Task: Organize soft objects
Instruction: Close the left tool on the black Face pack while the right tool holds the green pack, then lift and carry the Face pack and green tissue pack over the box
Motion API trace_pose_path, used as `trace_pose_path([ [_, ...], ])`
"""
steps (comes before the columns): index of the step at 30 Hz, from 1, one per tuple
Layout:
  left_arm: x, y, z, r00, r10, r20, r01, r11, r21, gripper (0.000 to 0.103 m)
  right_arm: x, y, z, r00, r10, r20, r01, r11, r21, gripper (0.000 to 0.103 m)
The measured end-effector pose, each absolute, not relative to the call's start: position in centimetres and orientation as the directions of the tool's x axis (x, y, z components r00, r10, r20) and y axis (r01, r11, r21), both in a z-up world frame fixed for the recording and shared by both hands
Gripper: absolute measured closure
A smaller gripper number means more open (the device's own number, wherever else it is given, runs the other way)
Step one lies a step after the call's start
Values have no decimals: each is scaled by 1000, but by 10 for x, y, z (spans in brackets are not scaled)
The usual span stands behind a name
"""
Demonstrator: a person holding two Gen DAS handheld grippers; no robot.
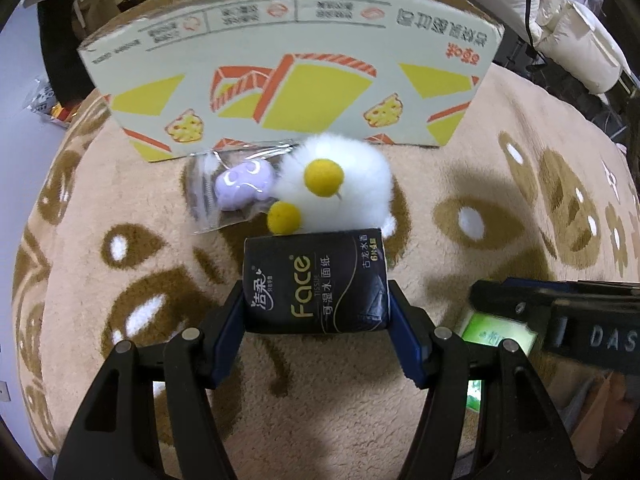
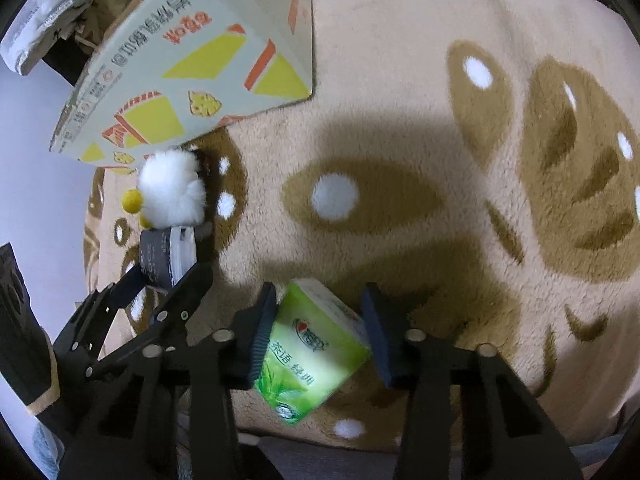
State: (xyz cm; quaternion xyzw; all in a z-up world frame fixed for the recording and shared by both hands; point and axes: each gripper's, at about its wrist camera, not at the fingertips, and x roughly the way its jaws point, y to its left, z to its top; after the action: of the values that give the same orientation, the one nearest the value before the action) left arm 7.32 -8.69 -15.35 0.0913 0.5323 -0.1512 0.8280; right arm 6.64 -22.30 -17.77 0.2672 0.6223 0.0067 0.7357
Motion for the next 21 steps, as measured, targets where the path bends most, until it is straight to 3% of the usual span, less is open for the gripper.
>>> trace_pose_path([
  [4,69,-79,-143,432,-139,-891,330,944,12,39,66,-226,-164,268,280,-922,294,887,355,81],
  [9,66,-69,-133,452,-133,-882,308,951,15,39,62,-226,-162,257,312,-915,273,885,378,77],
  [13,62,-64,-123,487,-122,-865,286,958,26,39,56,-219,-156,250,296,-922,224,909,352,45],
  [15,61,-61,-118,506,-113,-855,270,962,33,39,53,-216,-154,241,300,-923,203,914,350,38],
  [18,59,-55,-111,527,-104,-844,251,967,37,39,47,-213,-151,231,293,-928,167,928,335,19],
  [21,59,-51,-107,542,-95,-835,232,972,40,39,41,-205,-147,227,278,-933,115,944,309,17],
])
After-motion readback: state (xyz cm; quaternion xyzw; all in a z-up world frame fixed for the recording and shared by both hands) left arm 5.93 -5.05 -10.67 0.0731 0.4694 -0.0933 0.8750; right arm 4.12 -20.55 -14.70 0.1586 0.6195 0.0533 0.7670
